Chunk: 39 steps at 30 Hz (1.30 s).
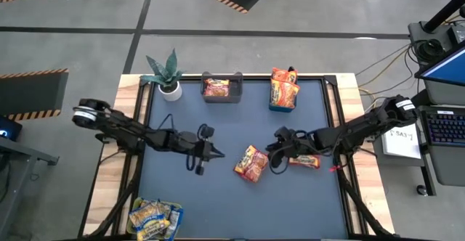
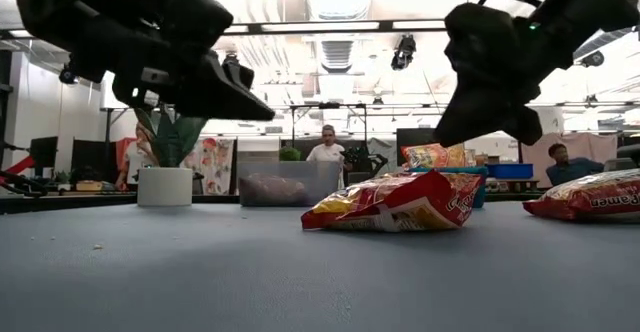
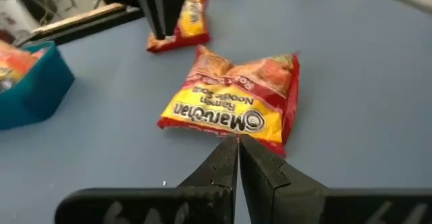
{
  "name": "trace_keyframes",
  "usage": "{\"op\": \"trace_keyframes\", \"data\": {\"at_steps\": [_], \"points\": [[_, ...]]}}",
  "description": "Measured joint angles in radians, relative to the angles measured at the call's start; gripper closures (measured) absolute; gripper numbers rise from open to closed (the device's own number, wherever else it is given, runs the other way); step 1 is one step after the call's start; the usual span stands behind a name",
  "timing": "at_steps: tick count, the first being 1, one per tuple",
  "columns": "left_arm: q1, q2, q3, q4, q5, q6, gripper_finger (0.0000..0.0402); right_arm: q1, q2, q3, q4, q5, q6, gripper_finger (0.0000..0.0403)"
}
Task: Sort Maruchan noodles
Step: Put the left red noodle pack into the black bin
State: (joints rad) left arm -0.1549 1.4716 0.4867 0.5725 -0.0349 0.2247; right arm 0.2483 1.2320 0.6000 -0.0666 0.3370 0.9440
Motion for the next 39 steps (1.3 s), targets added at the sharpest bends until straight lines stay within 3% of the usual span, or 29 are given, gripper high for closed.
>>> {"op": "trace_keyframes", "data": {"at_steps": [8,14,22,29,39], "points": [[-0.024,0.046,-0.001,0.161,0.001,-0.062,0.0402,-0.017,-0.016,0.001,0.122,-0.09,-0.066,0.031],[-0.024,0.186,0.108,0.26,0.001,-0.062,0.0402,-0.007,-0.037,0.01,0.148,-0.21,-0.044,0.032],[-0.036,0.384,0.226,0.255,0.002,-0.062,0.0402,0.032,-0.047,0.03,0.147,-0.314,0.072,0.0327],[-0.037,0.467,0.254,0.262,0.002,-0.108,0.0402,0.107,-0.038,0.033,0.103,-0.314,0.162,0.0321],[-0.04,0.606,0.352,0.279,0.002,-0.149,0.0402,0.131,-0.029,0.032,-0.048,-0.205,0.209,0.0321]]}}
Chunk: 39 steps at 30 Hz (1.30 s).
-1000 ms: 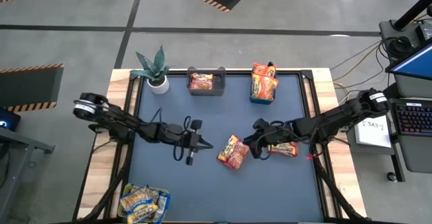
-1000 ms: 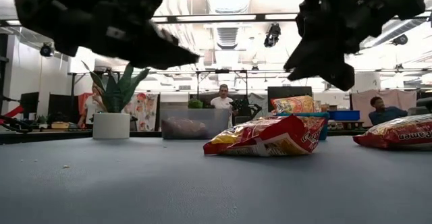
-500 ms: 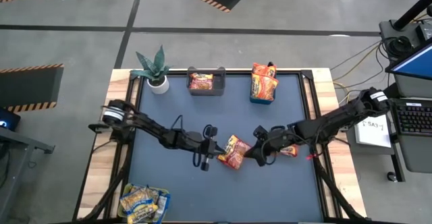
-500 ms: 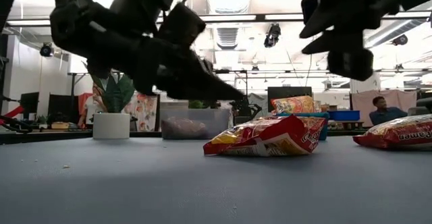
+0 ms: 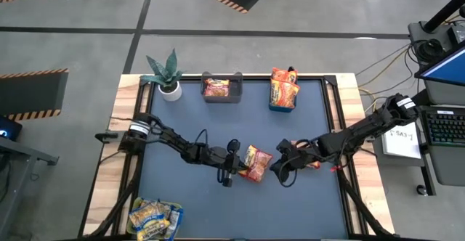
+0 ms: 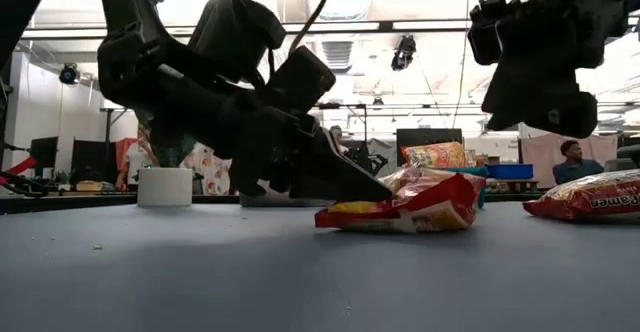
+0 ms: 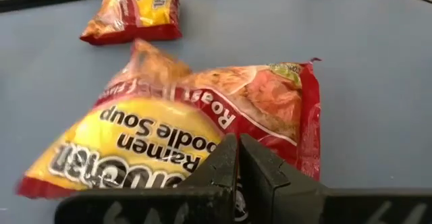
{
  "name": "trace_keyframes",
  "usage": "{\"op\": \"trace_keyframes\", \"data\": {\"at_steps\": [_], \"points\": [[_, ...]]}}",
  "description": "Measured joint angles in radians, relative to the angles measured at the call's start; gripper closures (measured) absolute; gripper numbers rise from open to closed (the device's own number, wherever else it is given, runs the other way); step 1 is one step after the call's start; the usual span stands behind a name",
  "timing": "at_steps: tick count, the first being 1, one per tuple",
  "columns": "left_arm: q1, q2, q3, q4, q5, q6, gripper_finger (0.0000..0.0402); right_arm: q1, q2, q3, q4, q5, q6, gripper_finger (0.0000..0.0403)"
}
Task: Sort Maruchan noodles
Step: Put the left red noodle pack into the black bin
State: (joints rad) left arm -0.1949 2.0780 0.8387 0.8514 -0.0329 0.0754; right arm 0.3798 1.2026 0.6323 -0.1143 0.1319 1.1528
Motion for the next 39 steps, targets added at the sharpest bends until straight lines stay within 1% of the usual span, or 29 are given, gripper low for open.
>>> {"op": "trace_keyframes", "data": {"at_steps": [6,10,14,20,23,27,31,33,36,39], "points": [[0.0,-0.003,-0.01,-0.016,-0.014,-0.018,0.0402,0.0,0.0,0.0,-0.015,0.03,-0.057,0.0321],[-0.001,-0.027,-0.035,-0.029,-0.057,-0.018,0.0402,0.0,0.0,0.0,-0.023,0.075,-0.08,0.0321],[-0.001,-0.065,-0.078,-0.047,-0.116,-0.018,0.0402,0.0,0.0,0.0,-0.03,0.081,-0.081,0.0321],[0.002,-0.177,-0.187,-0.069,-0.191,-0.015,0.0402,0.0,0.0,0.0,-0.03,0.084,-0.082,0.0321],[0.002,-0.251,-0.25,-0.059,-0.228,-0.013,0.0402,0.0,0.0,0.0,-0.03,0.113,-0.084,0.0321],[0.001,-0.342,-0.334,-0.064,-0.21,-0.007,0.0402,0.0,0.0,-0.001,-0.029,0.159,-0.09,0.0321],[-0.003,-0.408,-0.385,-0.057,-0.155,-0.011,0.0402,0.0,0.0,-0.003,-0.028,0.169,-0.104,0.0321],[-0.004,-0.416,-0.388,-0.048,-0.138,-0.016,0.0402,0.0,0.0,-0.003,-0.028,0.169,-0.114,0.0321],[-0.006,-0.415,-0.382,-0.04,-0.138,-0.017,0.0402,0.0,0.005,-0.003,-0.027,0.169,-0.118,0.0321],[-0.006,-0.411,-0.371,-0.049,-0.138,-0.016,0.0402,0.0,0.036,-0.005,-0.023,0.168,-0.114,0.0321]]}}
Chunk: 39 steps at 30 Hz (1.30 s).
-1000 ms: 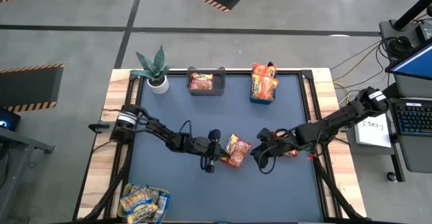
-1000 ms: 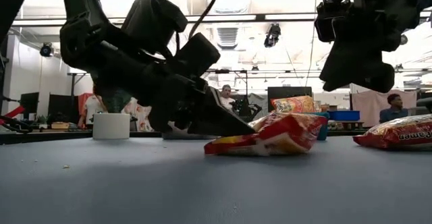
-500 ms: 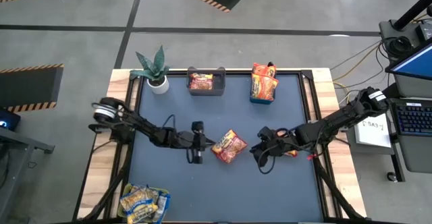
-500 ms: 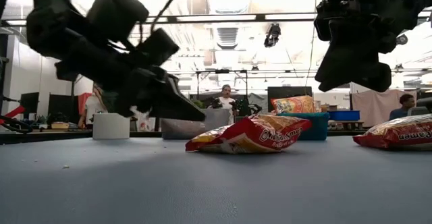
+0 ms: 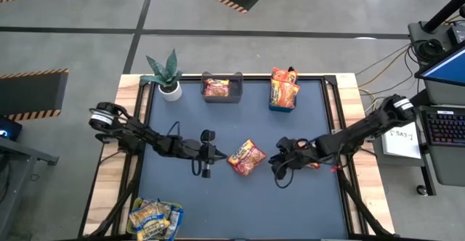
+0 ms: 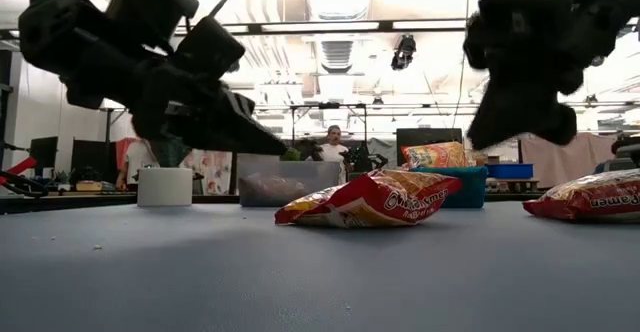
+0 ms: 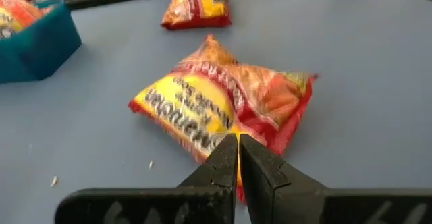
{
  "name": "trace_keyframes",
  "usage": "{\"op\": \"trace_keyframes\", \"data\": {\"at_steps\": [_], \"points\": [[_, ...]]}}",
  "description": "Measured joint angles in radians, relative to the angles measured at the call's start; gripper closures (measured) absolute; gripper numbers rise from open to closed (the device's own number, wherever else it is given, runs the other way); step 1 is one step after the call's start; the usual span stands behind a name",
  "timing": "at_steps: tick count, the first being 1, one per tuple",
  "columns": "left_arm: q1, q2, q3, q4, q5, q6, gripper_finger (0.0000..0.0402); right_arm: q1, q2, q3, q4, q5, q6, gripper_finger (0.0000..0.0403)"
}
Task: Sort Maruchan noodles
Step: Put the left red noodle pack into the black bin
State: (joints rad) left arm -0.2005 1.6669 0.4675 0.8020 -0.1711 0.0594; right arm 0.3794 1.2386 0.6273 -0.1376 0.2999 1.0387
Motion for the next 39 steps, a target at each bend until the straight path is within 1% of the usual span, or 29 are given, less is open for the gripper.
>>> {"op": "trace_keyframes", "data": {"at_steps": [2,5,10,13,15,19,22,24,26,28,32,37,39], "points": [[0.0,0.005,0.013,0.004,0.0,0.003,0.0402,0.0,0.04,-0.001,0.008,-0.02,0.007,0.0325],[0.0,0.01,0.022,0.001,0.0,0.008,0.0402,0.0,0.131,0.0,0.083,-0.088,0.007,0.0338],[0.0,0.01,0.022,0.014,-0.001,0.01,0.0402,-0.003,0.289,0.031,0.175,-0.109,-0.022,0.0358],[0.0,0.006,0.024,0.009,-0.001,0.01,0.0402,-0.018,0.374,0.074,0.223,-0.114,-0.084,0.036],[-0.001,0.003,0.024,0.011,-0.001,0.009,0.0402,-0.038,0.432,0.122,0.313,-0.115,-0.142,0.0359],[-0.003,0.002,0.023,0.025,0.007,0.009,0.0402,-0.075,0.508,0.213,0.416,-0.11,-0.286,0.036],[-0.008,0.002,0.025,0.022,0.037,0.003,0.0402,-0.093,0.51,0.283,0.372,-0.172,-0.378,0.036],[-0.01,0.002,0.023,0.018,0.076,0.002,0.0402,-0.099,0.496,0.314,0.282,-0.207,-0.411,0.036],[-0.013,0.002,0.02,0.018,0.114,-0.001,0.0402,-0.101,0.465,0.342,0.18,-0.21,-0.438,0.036],[-0.013,0.009,0.022,0.017,0.135,-0.002,0.0402,-0.101,0.424,0.357,0.1,-0.184,-0.456,0.036],[-0.013,0.027,0.025,0.014,0.13,0.001,0.0402,-0.104,0.354,0.346,-0.008,-0.113,-0.455,0.036],[-0.009,0.066,0.03,0.028,0.07,0.009,0.0402,-0.113,0.261,0.283,-0.02,-0.031,-0.379,0.036],[-0.009,0.091,0.037,0.032,0.051,0.009,0.0402,-0.129,0.231,0.253,-0.02,-0.023,-0.326,0.036]]}}
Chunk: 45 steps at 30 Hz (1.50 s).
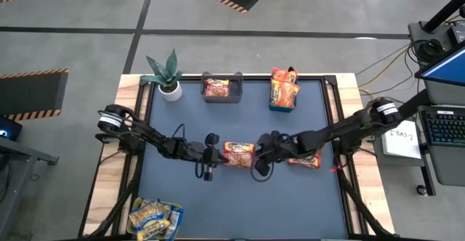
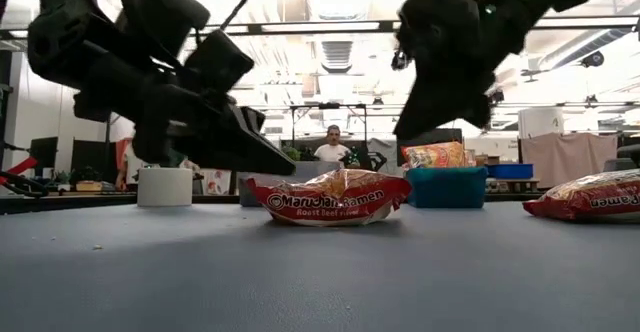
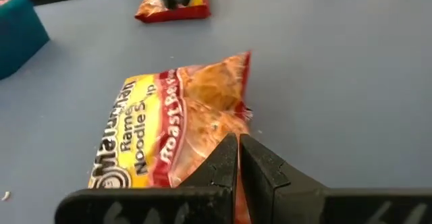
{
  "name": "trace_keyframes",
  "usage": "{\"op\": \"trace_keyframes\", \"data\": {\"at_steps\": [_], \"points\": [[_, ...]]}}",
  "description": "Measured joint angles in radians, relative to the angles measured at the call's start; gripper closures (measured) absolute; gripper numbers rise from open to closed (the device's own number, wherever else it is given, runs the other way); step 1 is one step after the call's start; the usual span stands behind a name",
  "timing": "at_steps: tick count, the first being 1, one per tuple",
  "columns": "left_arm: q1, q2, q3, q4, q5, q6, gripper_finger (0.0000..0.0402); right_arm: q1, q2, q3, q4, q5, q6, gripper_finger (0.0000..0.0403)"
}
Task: Sort Maruchan noodles
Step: Put the left red noodle pack into the black bin
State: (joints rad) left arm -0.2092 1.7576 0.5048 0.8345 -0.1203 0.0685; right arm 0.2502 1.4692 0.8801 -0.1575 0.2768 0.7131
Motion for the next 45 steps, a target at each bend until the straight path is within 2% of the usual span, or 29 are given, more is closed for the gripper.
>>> {"op": "trace_keyframes", "data": {"at_steps": [5,9,12,17,19,26,32,38,45], "points": [[0.002,0.068,0.041,0.007,-0.024,0.0,0.0402,-0.042,-0.08,-0.086,-0.014,-0.027,0.101,0.0347],[0.002,0.103,0.058,-0.009,-0.029,-0.003,0.0402,-0.073,-0.104,-0.137,-0.008,-0.064,0.169,0.0305],[0.002,0.104,0.055,-0.045,-0.03,-0.01,0.0402,-0.089,-0.093,-0.166,0.059,-0.1,0.203,0.0264],[0.002,0.099,0.037,-0.05,-0.036,-0.021,0.0402,-0.107,-0.052,-0.216,0.171,-0.101,0.267,0.0195],[0.003,0.098,0.033,-0.049,-0.036,-0.024,0.0402,-0.115,-0.029,-0.223,0.281,-0.1,0.287,0.0172],[0.004,0.104,0.026,-0.041,-0.046,-0.026,0.0402,-0.145,0.04,-0.255,0.437,-0.101,0.304,0.0121],[0.007,0.114,0.025,-0.017,-0.051,-0.026,0.0402,-0.152,0.138,-0.255,0.566,-0.125,0.287,0.0114],[0.007,0.126,0.028,0.001,-0.053,-0.026,0.0402,-0.156,0.255,-0.241,0.809,-0.172,0.223,0.0126],[0.007,0.133,0.031,0.011,-0.053,-0.026,0.0402,-0.159,0.31,-0.21,0.829,-0.168,0.201,0.0171]]}}
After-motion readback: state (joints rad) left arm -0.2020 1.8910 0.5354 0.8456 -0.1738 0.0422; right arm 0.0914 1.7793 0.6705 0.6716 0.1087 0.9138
